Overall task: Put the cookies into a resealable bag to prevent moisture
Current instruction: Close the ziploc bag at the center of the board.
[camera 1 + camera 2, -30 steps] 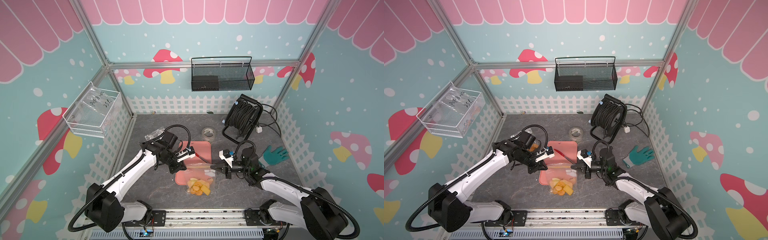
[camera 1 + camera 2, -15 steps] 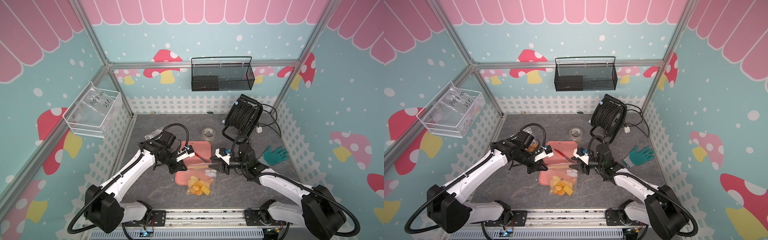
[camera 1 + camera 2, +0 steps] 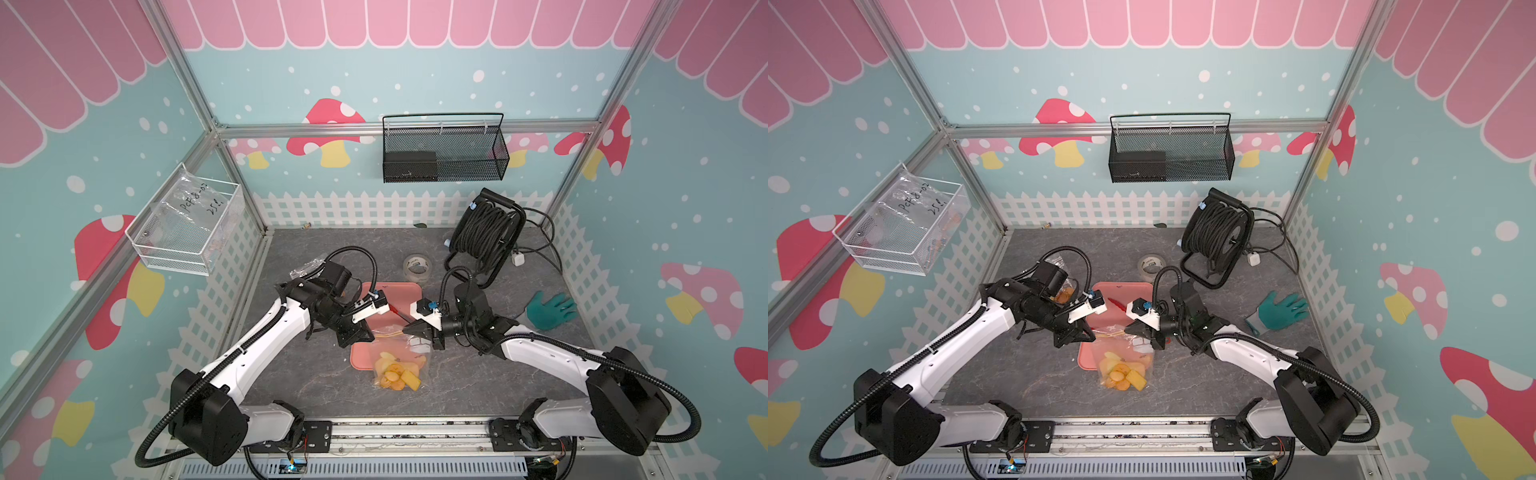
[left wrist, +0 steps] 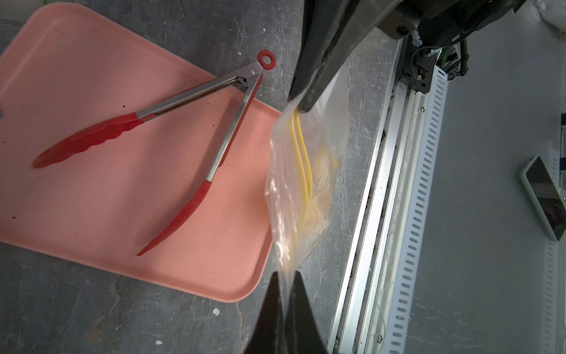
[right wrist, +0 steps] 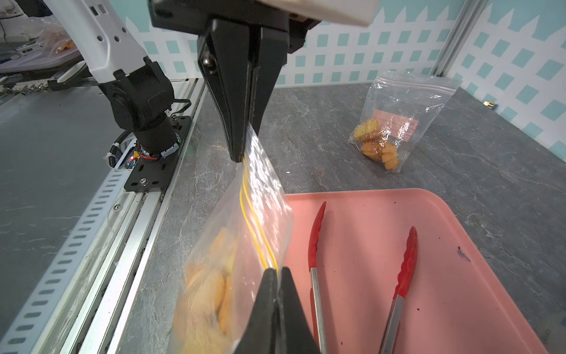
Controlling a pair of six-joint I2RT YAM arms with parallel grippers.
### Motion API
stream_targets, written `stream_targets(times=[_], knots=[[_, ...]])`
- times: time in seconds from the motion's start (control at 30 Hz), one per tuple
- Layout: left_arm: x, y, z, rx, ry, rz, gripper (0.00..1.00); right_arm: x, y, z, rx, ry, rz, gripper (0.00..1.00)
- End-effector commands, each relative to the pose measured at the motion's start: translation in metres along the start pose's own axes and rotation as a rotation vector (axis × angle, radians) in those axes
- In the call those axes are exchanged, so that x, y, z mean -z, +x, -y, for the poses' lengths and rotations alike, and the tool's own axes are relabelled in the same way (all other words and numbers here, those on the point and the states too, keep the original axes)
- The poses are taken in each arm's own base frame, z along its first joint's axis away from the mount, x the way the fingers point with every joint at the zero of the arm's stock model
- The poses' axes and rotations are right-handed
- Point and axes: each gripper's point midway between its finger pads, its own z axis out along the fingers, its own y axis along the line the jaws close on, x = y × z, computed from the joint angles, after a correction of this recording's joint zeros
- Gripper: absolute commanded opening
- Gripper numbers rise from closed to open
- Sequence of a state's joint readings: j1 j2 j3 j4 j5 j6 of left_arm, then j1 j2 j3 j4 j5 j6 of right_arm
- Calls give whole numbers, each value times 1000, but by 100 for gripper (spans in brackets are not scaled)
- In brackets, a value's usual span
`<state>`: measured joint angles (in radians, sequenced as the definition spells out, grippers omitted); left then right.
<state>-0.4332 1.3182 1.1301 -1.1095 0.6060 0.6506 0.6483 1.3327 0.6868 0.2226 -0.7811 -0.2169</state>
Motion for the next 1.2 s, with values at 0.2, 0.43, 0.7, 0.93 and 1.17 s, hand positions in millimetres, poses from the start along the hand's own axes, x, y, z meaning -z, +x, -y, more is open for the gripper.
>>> stream_targets(times=[0.2, 0.43, 0.7, 0.93, 1.17], knots=[[10, -7, -3, -16, -23, 21, 0, 26, 12, -1, -18, 97, -49, 12], [14, -7, -2, -15, -36, 26, 0, 36, 25, 0, -24, 130, -106, 11], [23, -3, -5, 8, -68, 36, 0, 45, 33, 3, -53, 147, -127, 2], [42, 0, -16, 56, -165, 16, 0, 46, 24, 2, -65, 144, -92, 10], [89, 10, -50, 205, -376, 30, 0, 48, -8, 24, -46, 224, -15, 41]])
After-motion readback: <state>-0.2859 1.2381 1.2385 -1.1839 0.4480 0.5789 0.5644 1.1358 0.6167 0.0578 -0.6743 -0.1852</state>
